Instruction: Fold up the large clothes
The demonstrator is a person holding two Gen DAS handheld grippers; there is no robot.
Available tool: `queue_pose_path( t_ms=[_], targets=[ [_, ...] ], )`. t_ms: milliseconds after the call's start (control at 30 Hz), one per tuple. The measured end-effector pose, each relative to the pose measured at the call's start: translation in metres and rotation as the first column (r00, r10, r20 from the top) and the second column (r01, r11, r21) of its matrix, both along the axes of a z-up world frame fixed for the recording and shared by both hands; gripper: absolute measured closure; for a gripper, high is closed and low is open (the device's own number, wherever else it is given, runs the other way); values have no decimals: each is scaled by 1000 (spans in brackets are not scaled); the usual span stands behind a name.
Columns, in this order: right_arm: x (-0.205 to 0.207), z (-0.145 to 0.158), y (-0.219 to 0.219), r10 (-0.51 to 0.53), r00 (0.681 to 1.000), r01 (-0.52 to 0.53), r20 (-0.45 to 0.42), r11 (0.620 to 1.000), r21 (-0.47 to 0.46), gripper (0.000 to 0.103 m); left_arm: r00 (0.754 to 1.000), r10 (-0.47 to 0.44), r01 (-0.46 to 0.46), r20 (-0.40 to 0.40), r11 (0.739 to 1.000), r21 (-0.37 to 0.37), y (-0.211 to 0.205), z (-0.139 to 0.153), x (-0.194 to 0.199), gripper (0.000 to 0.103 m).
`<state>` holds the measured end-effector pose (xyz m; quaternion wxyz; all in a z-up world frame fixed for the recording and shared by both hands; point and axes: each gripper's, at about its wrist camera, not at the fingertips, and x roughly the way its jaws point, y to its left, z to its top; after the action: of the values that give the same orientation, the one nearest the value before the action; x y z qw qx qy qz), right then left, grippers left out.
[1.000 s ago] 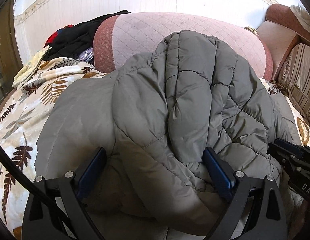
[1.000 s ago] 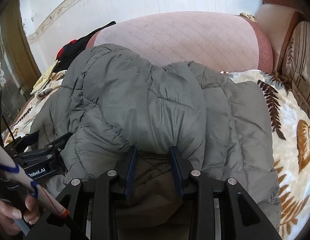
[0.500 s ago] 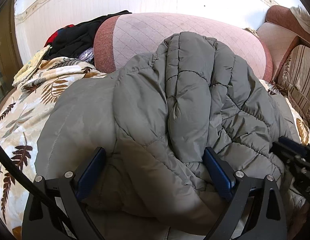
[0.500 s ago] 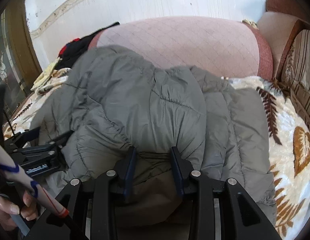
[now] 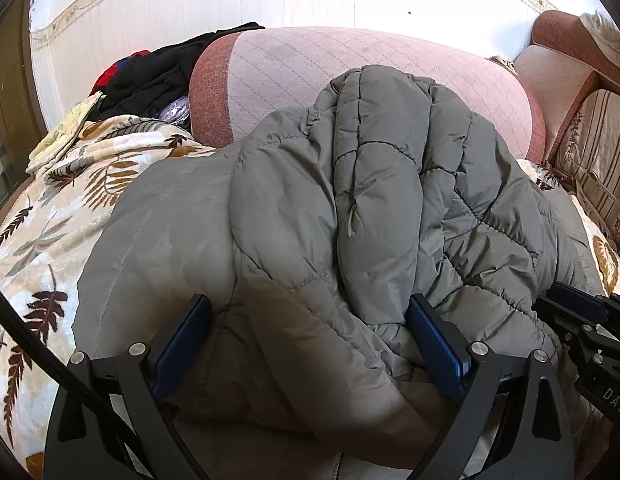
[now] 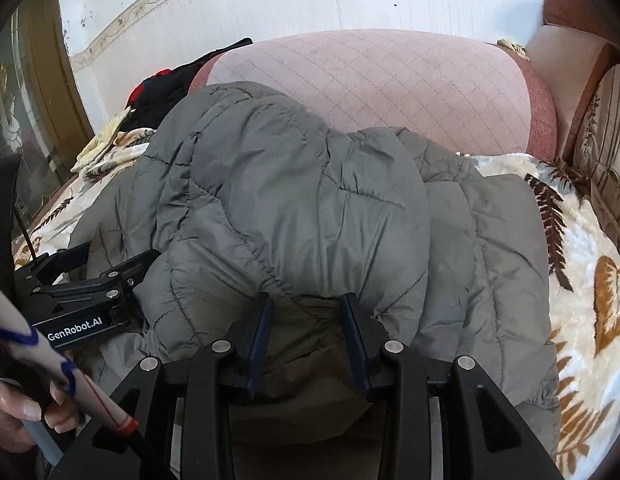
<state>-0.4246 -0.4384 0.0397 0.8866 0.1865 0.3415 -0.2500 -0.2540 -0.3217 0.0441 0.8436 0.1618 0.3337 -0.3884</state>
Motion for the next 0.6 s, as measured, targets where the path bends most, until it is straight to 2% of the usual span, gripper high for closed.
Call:
queue_pose_path(
  t_ms=[300,500,600],
  targets=[
    [0,1,0,4,1000,-4,0,1000,-5,64,1000,2,-2,2,1000,0,-1,-1,-3,6],
    [-12,20,5,0,995,1,103,1000,-18,63,1000,6,-6,5,1000,-1,-2,0,-3,6],
    [-10,21,8,25,994,-24,105,1000,-9,63,1000,7,-7,8,1000,0,-3,0,-4,6]
  ],
)
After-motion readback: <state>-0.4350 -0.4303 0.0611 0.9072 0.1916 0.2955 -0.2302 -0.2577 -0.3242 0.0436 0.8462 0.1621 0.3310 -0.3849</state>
